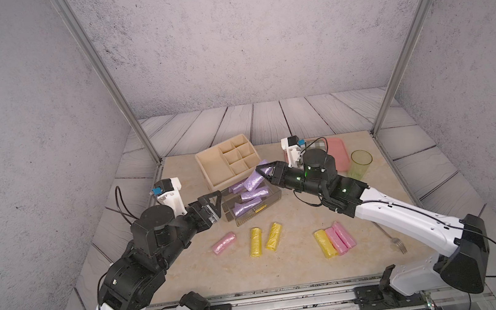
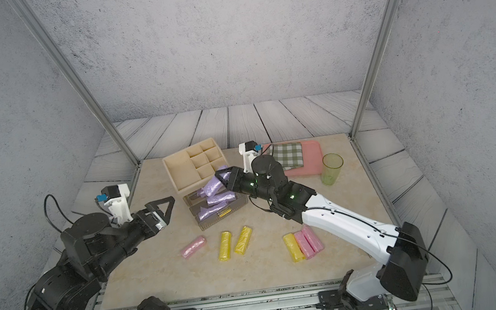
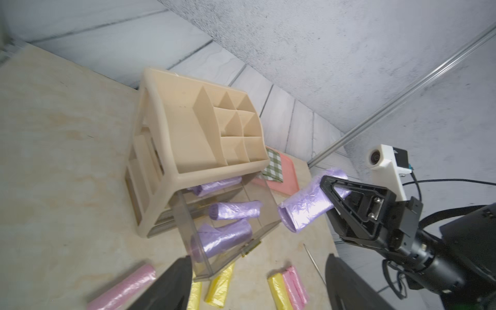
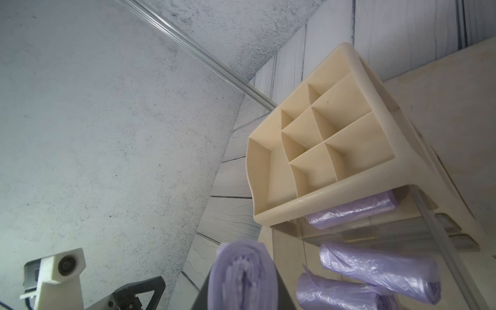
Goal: Sort the rolls of trash bags by color and place them into the drawer
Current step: Place the roll of trash bags in the drawer.
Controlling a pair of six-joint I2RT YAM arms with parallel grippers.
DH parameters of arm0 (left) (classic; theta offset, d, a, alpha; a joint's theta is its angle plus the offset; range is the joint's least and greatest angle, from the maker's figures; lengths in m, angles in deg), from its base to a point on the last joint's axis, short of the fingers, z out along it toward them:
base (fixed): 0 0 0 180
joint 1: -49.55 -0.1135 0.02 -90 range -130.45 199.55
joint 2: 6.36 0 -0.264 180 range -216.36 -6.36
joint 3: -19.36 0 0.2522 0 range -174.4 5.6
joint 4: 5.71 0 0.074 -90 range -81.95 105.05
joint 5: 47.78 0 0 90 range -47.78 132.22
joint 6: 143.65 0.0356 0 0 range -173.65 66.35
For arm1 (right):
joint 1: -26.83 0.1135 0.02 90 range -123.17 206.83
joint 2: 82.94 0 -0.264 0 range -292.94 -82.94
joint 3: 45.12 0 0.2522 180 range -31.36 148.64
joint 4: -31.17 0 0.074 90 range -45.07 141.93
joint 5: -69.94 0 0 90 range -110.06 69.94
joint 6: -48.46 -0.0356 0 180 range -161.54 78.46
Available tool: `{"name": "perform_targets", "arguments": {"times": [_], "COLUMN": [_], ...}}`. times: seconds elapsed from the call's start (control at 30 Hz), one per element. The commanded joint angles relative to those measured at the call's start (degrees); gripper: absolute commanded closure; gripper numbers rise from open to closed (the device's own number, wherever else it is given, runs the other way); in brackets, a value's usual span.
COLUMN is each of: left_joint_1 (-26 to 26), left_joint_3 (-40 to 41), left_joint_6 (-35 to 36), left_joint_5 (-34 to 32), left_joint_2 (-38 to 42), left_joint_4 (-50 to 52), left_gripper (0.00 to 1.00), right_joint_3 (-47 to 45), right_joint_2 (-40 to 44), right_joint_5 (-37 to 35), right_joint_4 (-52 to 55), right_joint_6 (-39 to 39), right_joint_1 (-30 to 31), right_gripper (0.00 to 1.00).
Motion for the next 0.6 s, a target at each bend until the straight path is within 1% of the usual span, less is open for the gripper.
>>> {"name": "perform_targets", "arguments": {"times": [0.0, 0.1, 0.3, 0.47, 0.57], "left_joint_1": [-0.04, -0.77, -2.31, -5.83, -9.00], "left_joint_3": [-1.39, -1.33, 0.53, 1.84, 2.81], "left_joint_6": [8.22, 9.88, 10.29, 10.25, 10.01], "left_joint_5": [-7.78, -6.87, -3.24, 1.34, 5.35], "left_joint_2": [-3.27, -4.72, -4.78, -4.33, -4.17], "left_joint_4": [4.29, 2.56, -0.52, -1.31, -2.21], "left_gripper": [0.15, 0.14, 0.14, 0.13, 0.13], "right_joint_3": [3.70, 4.29, 2.47, 1.76, 1.52], "right_joint_2": [-3.46, -5.40, -6.85, -7.70, -9.06], "right_joint_5": [1.45, 0.35, -2.24, -5.04, -5.45], "right_joint_4": [0.39, 0.33, 0.22, 2.28, 1.89], "right_joint_6": [-8.66, -12.69, -19.01, -21.51, -23.17], "right_joint_1": [-0.04, -0.05, -0.09, -0.13, -0.56], "right_gripper": [0.96, 0.96, 0.95, 0.83, 0.83]}}
